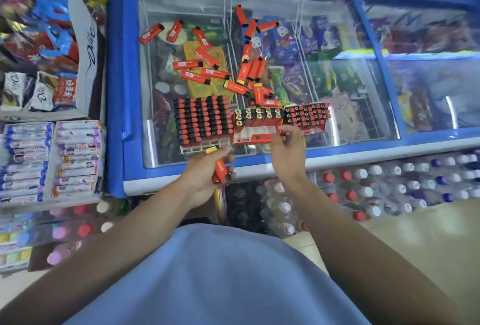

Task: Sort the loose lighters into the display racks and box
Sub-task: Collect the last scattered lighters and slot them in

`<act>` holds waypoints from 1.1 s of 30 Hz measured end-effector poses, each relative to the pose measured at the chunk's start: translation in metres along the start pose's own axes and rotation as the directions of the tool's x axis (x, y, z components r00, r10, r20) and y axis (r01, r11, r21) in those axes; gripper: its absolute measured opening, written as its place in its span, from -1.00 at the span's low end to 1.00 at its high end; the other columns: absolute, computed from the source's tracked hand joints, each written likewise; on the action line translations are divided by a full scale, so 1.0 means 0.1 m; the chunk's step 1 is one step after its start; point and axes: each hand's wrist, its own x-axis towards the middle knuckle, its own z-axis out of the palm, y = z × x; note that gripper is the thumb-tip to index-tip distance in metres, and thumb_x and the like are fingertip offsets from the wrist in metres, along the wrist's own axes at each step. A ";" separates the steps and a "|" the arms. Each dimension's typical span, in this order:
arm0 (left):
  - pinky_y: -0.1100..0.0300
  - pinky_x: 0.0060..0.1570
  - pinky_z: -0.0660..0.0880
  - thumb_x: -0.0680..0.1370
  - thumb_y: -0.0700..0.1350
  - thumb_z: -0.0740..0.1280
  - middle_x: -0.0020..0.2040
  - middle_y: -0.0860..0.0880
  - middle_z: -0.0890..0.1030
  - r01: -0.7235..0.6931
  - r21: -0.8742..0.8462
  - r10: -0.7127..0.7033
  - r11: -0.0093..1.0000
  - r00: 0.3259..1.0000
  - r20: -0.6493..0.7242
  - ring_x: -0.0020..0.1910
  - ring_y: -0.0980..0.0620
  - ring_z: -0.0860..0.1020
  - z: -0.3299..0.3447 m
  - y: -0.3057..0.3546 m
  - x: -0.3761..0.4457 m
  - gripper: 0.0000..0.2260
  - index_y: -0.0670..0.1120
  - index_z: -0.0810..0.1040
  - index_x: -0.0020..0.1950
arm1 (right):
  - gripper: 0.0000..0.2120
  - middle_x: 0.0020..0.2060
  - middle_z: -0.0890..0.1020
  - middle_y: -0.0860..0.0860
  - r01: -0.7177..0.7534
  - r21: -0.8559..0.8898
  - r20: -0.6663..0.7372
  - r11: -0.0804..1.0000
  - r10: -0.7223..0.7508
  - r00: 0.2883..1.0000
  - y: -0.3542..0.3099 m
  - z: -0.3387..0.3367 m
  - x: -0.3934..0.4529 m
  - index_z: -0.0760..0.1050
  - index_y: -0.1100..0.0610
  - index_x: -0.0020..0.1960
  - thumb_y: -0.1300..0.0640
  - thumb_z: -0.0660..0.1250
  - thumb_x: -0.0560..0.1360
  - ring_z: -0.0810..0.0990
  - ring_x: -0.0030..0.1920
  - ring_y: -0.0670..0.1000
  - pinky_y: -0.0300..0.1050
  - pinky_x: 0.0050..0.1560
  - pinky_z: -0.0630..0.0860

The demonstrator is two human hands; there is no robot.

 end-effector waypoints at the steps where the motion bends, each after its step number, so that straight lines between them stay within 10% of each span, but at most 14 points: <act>1: 0.11 -0.26 0.62 0.62 -0.12 0.39 -0.19 -0.09 0.61 0.001 -0.005 -0.001 1.000 1.000 0.001 -0.31 -0.01 0.55 0.01 -0.01 0.00 -0.84 -0.18 0.58 0.14 | -0.96 -0.32 0.56 0.00 -0.072 0.063 -0.004 0.995 0.072 0.997 0.01 0.03 0.10 0.47 0.02 0.05 0.14 0.30 0.62 0.49 -0.37 -0.03 0.01 -0.23 0.49; 12: -0.09 0.07 0.64 0.69 -0.25 0.22 0.20 -0.15 0.69 -0.066 -0.031 0.069 0.997 0.994 0.084 0.02 -0.09 0.72 -0.04 -0.07 -0.10 -0.84 -0.15 0.55 0.22 | -0.79 -0.24 0.67 0.12 -0.387 0.398 0.199 0.832 0.333 0.922 -0.05 0.34 0.37 0.56 0.21 0.14 0.15 0.46 0.56 0.64 -0.27 0.08 -0.16 -0.26 0.64; 24: 0.22 -0.18 0.64 0.67 -0.11 0.30 0.19 -0.01 0.71 -0.108 0.073 0.103 0.992 0.993 0.061 0.09 -0.02 0.71 -0.04 -0.05 -0.18 -0.77 -0.08 0.57 0.31 | -0.54 -0.09 0.73 0.14 -0.433 0.354 0.253 0.829 0.361 0.898 -0.09 0.41 0.31 0.54 0.17 0.13 0.05 0.64 0.36 0.71 -0.23 0.02 -0.13 -0.09 0.70; 28: 0.21 -0.13 0.61 0.64 -0.09 0.34 0.19 -0.02 0.71 -0.104 0.061 0.101 0.993 0.993 0.053 0.11 -0.06 0.71 -0.05 -0.06 -0.19 -0.74 -0.12 0.57 0.31 | -0.48 -0.27 0.65 0.07 -0.557 0.311 0.346 0.770 0.454 0.821 -0.25 0.43 0.37 0.56 0.26 0.18 -0.01 0.62 0.38 0.56 -0.42 -0.09 -0.25 -0.34 0.62; 33: 0.25 -0.24 0.60 0.64 -0.09 0.34 0.17 -0.05 0.72 -0.108 0.061 0.104 0.992 0.993 0.063 0.05 -0.05 0.73 -0.07 -0.06 -0.21 -0.71 -0.16 0.55 0.33 | -0.43 -0.33 0.49 0.01 -0.475 0.011 0.380 0.880 0.435 0.816 -0.37 0.27 0.27 0.54 0.11 -0.01 -0.39 0.46 0.36 0.44 -0.34 -0.03 -0.15 -0.32 0.47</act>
